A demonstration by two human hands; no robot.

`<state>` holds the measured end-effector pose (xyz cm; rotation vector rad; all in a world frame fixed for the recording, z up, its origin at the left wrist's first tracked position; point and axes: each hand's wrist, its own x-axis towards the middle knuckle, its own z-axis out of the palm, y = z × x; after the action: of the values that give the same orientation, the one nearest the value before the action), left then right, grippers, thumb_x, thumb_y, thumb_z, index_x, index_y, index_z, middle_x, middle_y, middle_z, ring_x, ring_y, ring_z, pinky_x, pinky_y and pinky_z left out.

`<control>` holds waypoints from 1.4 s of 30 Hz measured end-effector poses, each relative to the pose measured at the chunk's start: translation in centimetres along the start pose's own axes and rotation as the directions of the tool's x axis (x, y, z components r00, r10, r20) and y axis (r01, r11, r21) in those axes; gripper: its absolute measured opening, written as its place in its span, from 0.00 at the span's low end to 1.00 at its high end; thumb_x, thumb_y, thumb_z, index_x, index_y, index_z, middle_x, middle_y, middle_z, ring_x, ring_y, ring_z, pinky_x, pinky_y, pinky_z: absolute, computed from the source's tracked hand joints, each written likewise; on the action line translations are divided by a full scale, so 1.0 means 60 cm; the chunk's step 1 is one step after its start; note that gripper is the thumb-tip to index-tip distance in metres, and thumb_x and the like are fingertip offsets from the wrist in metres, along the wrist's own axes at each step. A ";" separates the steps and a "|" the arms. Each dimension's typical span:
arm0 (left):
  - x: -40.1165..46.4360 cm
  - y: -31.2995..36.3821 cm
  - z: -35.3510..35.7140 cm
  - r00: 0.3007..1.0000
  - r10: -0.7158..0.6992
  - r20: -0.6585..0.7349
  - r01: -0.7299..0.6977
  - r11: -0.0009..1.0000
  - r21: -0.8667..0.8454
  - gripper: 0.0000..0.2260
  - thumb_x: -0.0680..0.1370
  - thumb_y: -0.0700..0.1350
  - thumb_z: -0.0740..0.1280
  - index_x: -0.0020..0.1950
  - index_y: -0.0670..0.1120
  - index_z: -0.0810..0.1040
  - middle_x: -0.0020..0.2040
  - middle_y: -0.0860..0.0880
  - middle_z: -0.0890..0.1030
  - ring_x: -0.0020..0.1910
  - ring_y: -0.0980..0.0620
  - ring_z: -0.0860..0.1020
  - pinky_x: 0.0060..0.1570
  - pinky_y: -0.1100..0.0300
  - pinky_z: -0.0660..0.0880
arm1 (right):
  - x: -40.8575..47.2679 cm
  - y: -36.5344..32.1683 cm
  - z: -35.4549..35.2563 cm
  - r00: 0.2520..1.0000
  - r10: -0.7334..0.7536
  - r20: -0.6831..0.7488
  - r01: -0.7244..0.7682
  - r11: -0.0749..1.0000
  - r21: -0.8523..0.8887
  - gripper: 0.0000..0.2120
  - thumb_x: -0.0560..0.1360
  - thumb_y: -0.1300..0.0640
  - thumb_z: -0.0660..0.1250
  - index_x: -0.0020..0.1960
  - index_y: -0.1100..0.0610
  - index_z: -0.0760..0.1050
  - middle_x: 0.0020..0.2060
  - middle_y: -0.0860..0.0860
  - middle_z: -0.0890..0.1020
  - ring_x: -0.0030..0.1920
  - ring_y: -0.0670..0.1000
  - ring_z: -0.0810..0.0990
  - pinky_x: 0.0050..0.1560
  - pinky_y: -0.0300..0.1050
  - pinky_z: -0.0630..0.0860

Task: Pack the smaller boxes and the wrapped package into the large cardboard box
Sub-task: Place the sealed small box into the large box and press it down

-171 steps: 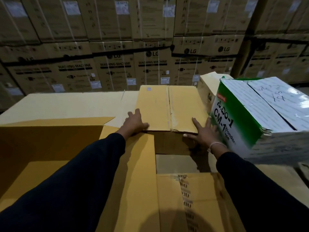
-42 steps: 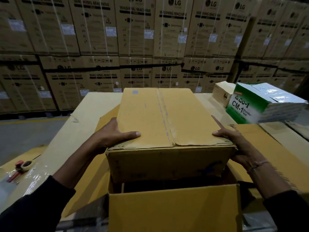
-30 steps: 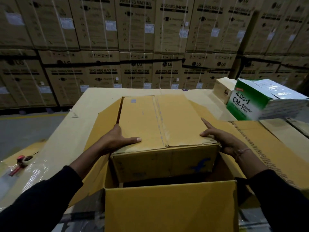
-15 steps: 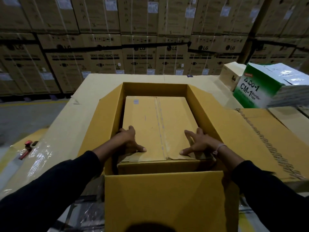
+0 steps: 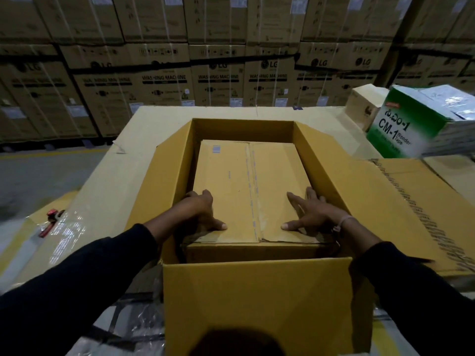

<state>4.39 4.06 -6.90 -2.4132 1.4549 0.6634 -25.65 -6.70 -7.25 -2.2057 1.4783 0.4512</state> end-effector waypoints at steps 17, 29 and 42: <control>0.023 0.155 0.007 0.932 0.341 -0.125 -0.328 0.938 0.112 0.48 0.73 0.69 0.69 0.84 0.55 0.45 0.83 0.40 0.36 0.79 0.33 0.33 0.74 0.29 0.36 | 0.061 0.008 -0.017 0.998 0.011 -0.057 -0.006 0.997 0.081 0.50 0.73 0.29 0.70 0.84 0.36 0.43 0.83 0.51 0.35 0.82 0.65 0.41 0.80 0.66 0.47; -0.066 0.140 -0.146 0.947 0.215 -0.237 -0.191 0.974 0.119 0.21 0.83 0.41 0.63 0.76 0.42 0.67 0.83 0.40 0.38 0.81 0.35 0.38 0.78 0.32 0.45 | 0.078 -0.072 -0.009 0.969 0.105 -0.225 -0.099 0.994 0.034 0.60 0.60 0.14 0.61 0.83 0.41 0.50 0.82 0.60 0.47 0.80 0.71 0.45 0.75 0.76 0.49; -0.092 -0.094 -0.196 0.901 -0.061 -0.429 0.043 0.998 -0.052 0.32 0.83 0.42 0.60 0.85 0.48 0.49 0.77 0.39 0.66 0.64 0.36 0.75 0.51 0.49 0.70 | 0.102 -0.208 -0.005 0.942 0.262 -0.210 -0.224 0.956 0.187 0.38 0.75 0.44 0.71 0.78 0.52 0.59 0.80 0.69 0.43 0.76 0.82 0.41 0.71 0.84 0.44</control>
<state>10.13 5.90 5.92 -2.7431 1.5295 0.1457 -11.78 -7.56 -7.83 -2.0104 1.8553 0.1432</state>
